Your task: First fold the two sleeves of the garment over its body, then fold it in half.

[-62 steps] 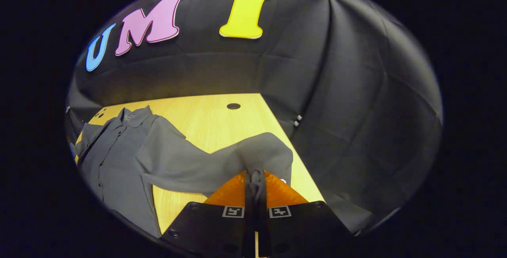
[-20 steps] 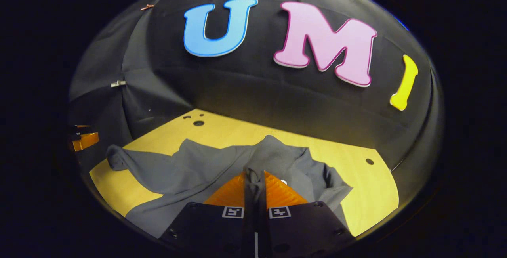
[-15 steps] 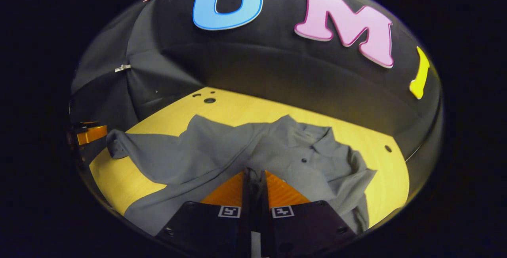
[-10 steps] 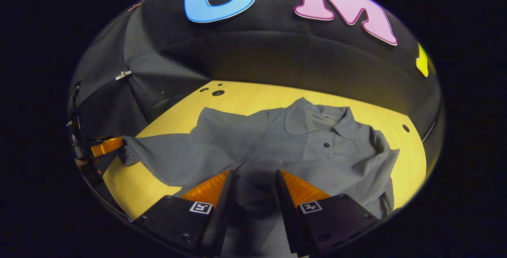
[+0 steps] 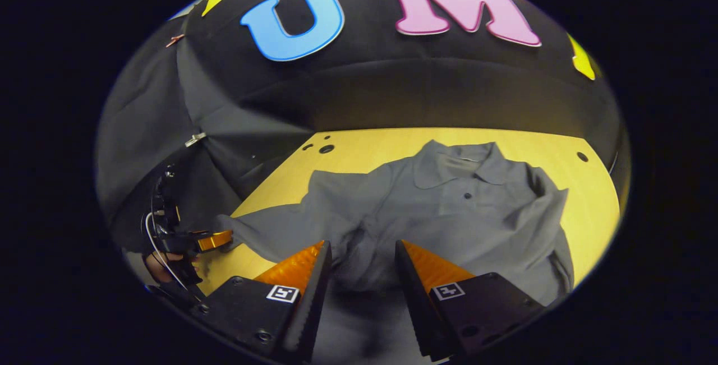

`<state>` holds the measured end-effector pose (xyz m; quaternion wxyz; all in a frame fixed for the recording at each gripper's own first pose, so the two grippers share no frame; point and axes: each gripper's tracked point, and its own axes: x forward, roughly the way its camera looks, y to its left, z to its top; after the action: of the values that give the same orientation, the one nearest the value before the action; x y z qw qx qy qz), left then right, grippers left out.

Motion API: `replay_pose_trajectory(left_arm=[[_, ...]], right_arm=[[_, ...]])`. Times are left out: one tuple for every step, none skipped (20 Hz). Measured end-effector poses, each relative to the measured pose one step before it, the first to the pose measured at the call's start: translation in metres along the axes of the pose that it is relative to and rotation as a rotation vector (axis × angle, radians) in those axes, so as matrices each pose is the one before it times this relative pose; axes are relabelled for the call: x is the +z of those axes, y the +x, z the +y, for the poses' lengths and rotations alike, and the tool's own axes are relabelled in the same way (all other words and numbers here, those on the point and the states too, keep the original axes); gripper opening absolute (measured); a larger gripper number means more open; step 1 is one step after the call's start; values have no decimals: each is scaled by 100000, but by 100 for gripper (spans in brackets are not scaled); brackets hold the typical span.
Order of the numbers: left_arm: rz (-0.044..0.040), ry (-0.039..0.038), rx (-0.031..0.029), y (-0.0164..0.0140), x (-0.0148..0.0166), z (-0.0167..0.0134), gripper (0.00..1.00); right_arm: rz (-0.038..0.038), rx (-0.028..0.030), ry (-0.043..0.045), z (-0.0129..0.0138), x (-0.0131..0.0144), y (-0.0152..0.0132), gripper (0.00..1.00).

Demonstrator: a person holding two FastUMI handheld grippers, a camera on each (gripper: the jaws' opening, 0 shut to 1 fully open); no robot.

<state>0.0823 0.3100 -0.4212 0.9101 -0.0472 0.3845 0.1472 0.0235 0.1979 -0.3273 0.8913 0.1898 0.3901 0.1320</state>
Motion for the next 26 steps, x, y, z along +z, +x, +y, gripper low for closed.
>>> replay_pose_trajectory(left_arm=[[-1838, 2018, -376, -119, 369, -134, 98], [913, 922, -2334, 345, -96, -700, 97], [-1160, 1426, -2743, 41, 535, -514, 78], [563, 826, -2450, 81, -247, -487, 58], [-1134, -444, -1169, 12, 412, -152, 38], [876, -1138, 303, 589, 240, -105, 19], [116, -642, 638, 166, 242, 102, 16], [267, -2, 828, -175, 69, 84, 10], [-258, 223, 935, -244, 239, -57, 8], [-1090, 617, 1277, -577, 290, -53, 7], [-2962, 182, 491, -742, 823, -157, 7], [-2840, -250, 481, -740, 925, -168, 7], [-2626, -384, -20, -805, 887, -325, 6], [-3009, -47, -329, -895, 912, -437, 6], [-3063, 319, -262, -780, 1221, -378, 7], [-3044, 23, -755, -807, 1121, -430, 6], [-3259, -860, -1734, -770, 1345, -865, 6], [-3376, -1122, -1730, -737, 1430, -915, 6], [-2887, -770, -1280, -712, 1468, -1000, 6], [-2815, -325, -1305, -689, 1401, -878, 6], [-2705, 102, -1392, -605, 1391, -1190, 6], [-2712, 522, -1798, -403, 1257, -1378, 6], [-2330, 942, -2161, -320, 1241, -1468, 6], [-1906, 879, -2556, -303, 1171, -1823, 6], [-1424, 371, -2872, -280, 992, -1900, 6], [-1279, 39, -3067, -306, 815, -2035, 6]], right_arm=[[-639, -2275, 520, -1116, 11, -977, 71], [-605, -2521, 1330, -1217, -13, -825, 71], [-607, -2192, 2135, -1032, -77, -675, 71], [-671, -2362, 2244, -1065, -44, -792, 71], [-834, -2448, 1734, -1134, -37, -772, 71], [-1195, -2187, 1220, -1079, 80, -632, 71], [-1022, -1994, 887, -885, -14, -500, 71], [-237, -991, 854, -704, -61, -467, 71], [-82, -1034, 538, -564, -272, -468, 71], [-170, -818, 107, -683, -65, -504, 71], [-536, -734, -397, -560, 50, -464, 71], [-458, -928, -667, -600, 106, -401, 71], [-370, -632, -503, -522, 57, -504, 71], [-315, -404, -342, -463, 69, -461, 71], [-143, -211, -681, -321, -143, -291, 71], [-40, -257, -768, -561, -40, -305, 71], [-36, -304, -570, -413, -201, -236, 71], [255, 63, -117, -403, -60, -243, 71], [88, 241, 323, -251, -213, -326, 71], [151, 612, 533, -316, -137, -211, 71], [-29, -80, 398, -409, -55, -140, 71], [-246, -45, 286, -491, 11, -202, 63], [118, -97, 344, -410, -49, -102, 81], [24, 18, 207, -393, -4, -77, 72], [-365, 84, 18, -405, 89, -251, 76], [-490, -78, -164, -468, 185, -134, 69]])
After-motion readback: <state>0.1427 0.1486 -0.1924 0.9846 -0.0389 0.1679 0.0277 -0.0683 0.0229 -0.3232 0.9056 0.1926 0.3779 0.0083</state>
